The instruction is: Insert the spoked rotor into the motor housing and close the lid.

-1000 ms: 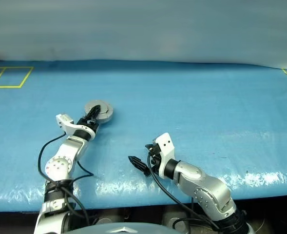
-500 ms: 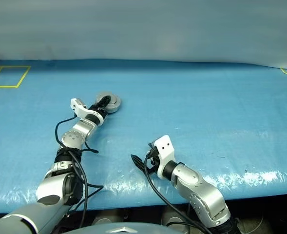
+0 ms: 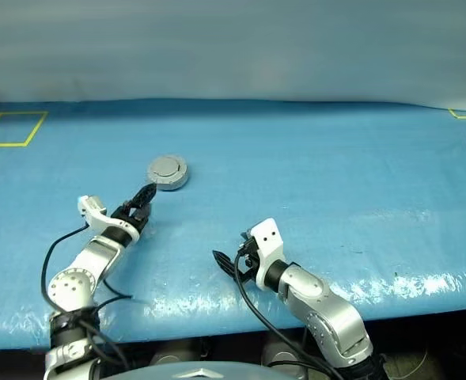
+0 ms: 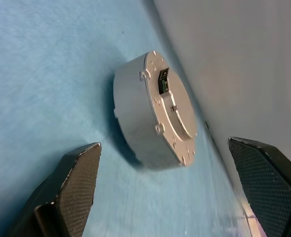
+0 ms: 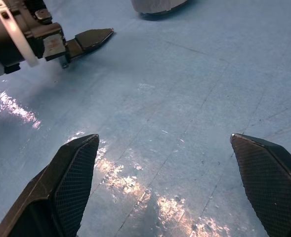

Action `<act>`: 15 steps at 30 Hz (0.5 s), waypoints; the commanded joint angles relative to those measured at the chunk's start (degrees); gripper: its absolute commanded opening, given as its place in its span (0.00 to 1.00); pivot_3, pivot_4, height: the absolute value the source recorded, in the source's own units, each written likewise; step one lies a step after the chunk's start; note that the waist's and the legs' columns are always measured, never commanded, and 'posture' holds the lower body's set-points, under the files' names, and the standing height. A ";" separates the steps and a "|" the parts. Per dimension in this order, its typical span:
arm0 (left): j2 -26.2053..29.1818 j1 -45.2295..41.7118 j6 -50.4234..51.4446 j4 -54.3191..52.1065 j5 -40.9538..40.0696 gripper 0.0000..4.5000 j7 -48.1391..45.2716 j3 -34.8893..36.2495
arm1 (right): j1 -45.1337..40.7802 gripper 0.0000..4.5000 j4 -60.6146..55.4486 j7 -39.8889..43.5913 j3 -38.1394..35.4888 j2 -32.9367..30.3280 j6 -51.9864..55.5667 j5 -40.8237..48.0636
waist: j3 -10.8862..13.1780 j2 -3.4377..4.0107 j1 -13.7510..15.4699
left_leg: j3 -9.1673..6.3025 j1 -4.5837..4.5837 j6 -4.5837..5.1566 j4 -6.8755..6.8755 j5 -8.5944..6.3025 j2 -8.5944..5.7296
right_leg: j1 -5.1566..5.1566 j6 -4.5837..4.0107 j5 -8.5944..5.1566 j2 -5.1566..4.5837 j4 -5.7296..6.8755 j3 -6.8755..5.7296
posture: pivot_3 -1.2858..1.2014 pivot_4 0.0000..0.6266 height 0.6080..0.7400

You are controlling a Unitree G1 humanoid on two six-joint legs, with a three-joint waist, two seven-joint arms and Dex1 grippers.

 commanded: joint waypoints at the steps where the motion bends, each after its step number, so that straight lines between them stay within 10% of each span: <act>1: 5.43 10.85 -5.57 -12.11 15.20 1.00 -5.15 -10.82 | -0.63 1.00 -0.89 0.55 -2.09 0.72 -1.34 -0.26 | -0.04 0.06 0.08 | 0.04 0.02 -0.01 0.00 0.00 -0.02 | 0.03 -0.02 -0.01 0.00 0.02 0.00 | 0.52 0.24 1.00; 8: 10.78 23.56 -24.07 -19.55 44.83 1.00 -4.25 -26.53 | 2.04 1.00 6.38 0.37 -0.77 0.34 -18.08 -12.18 | -0.24 0.36 0.89 | 0.12 0.10 -0.35 -0.06 -0.23 0.02 | -0.16 0.00 -0.03 -0.14 -0.07 0.02 | 0.52 0.24 1.00; 15: 7.90 23.60 -40.93 -14.10 52.21 1.00 -7.32 -28.05 | 5.39 1.00 13.64 -5.50 -3.16 5.15 -30.84 -19.87 | -0.23 0.38 0.81 | 0.10 -0.14 -0.26 -0.08 -0.16 0.04 | -0.21 0.00 -0.03 -0.11 0.00 -0.01 | 0.52 0.24 1.00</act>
